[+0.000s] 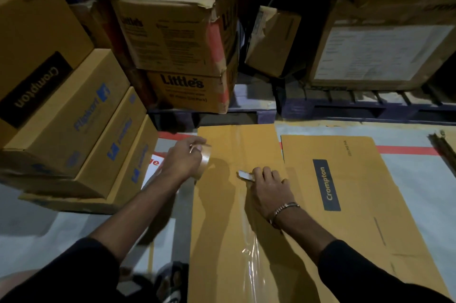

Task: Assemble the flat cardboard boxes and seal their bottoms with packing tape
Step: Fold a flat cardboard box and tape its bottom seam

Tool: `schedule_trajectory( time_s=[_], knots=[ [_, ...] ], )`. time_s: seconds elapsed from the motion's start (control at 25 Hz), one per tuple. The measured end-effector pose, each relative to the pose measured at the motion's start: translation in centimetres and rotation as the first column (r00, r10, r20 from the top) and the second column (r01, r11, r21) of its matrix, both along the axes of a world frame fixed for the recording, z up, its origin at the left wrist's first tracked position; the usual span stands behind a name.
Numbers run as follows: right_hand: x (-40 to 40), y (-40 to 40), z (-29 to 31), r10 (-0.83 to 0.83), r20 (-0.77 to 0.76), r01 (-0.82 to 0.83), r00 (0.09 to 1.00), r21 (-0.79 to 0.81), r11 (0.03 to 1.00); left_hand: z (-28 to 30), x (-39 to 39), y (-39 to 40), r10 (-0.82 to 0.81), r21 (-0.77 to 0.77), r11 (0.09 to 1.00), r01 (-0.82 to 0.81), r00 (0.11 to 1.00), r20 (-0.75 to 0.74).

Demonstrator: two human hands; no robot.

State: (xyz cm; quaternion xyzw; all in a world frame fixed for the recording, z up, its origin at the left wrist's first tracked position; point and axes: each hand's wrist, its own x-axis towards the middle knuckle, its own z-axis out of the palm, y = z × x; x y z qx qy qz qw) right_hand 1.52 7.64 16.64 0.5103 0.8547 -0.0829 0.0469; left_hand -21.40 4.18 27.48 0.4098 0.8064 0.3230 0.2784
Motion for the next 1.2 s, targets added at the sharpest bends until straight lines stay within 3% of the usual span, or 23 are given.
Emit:
schedule_trajectory(
  time_s=[0.12,0.16,0.24,0.28,0.36,0.44,0.48,0.56,0.72,1.04,1.2],
  knots=[
    [0.2,0.7,0.0,-0.025,0.096,0.026,0.995,-0.003,1.000,0.0,-0.2,2.4,-0.193,-0.031,0.981,0.192,0.981,-0.016],
    [0.0,1.4,0.5,-0.036,0.069,0.040,0.997,-0.056,0.998,-0.1,-0.4,3.0,-0.237,-0.037,0.971,0.237,0.972,0.010],
    [-0.5,3.3,2.5,-0.174,-0.151,0.134,0.973,-0.243,0.961,0.1,-0.7,4.1,-0.301,-0.037,0.951,0.307,0.947,0.108],
    [-0.5,4.4,3.6,-0.271,-0.302,0.165,0.914,-0.334,0.928,0.3,-0.7,4.4,-0.326,-0.031,0.941,0.336,0.929,0.176],
    [-0.8,6.2,5.8,-0.425,-0.558,0.142,0.713,-0.478,0.867,0.3,-0.7,4.9,-0.363,-0.027,0.923,0.383,0.894,0.262],
    [-1.2,6.6,7.4,-0.540,-0.688,0.034,0.485,-0.602,0.798,-0.2,-0.7,5.1,-0.441,-0.032,0.887,0.461,0.866,0.235],
    [-1.5,6.4,7.9,-0.583,-0.704,-0.039,0.405,-0.650,0.759,-0.5,-0.5,4.9,-0.488,-0.041,0.863,0.504,0.851,0.192],
    [-1.8,5.9,7.9,-0.633,-0.697,-0.117,0.336,-0.698,0.706,-1.0,-0.3,4.6,-0.549,-0.090,0.825,0.558,0.829,0.105],
    [-2.7,5.1,7.5,-0.734,-0.637,-0.078,0.235,-0.766,0.639,-1.4,-0.5,4.4,-0.576,-0.201,0.795,0.573,0.816,0.049],
    [-2.7,5.6,8.6,-0.702,-0.671,-0.024,0.240,-0.727,0.687,-1.3,0.5,4.9,-0.603,-0.208,0.777,0.594,0.797,0.023],
    [-1.7,7.0,9.0,-0.787,-0.594,-0.037,0.165,-0.801,0.597,-0.2,0.6,5.1,-0.554,-0.059,0.825,0.563,0.824,0.118]
  ],
)
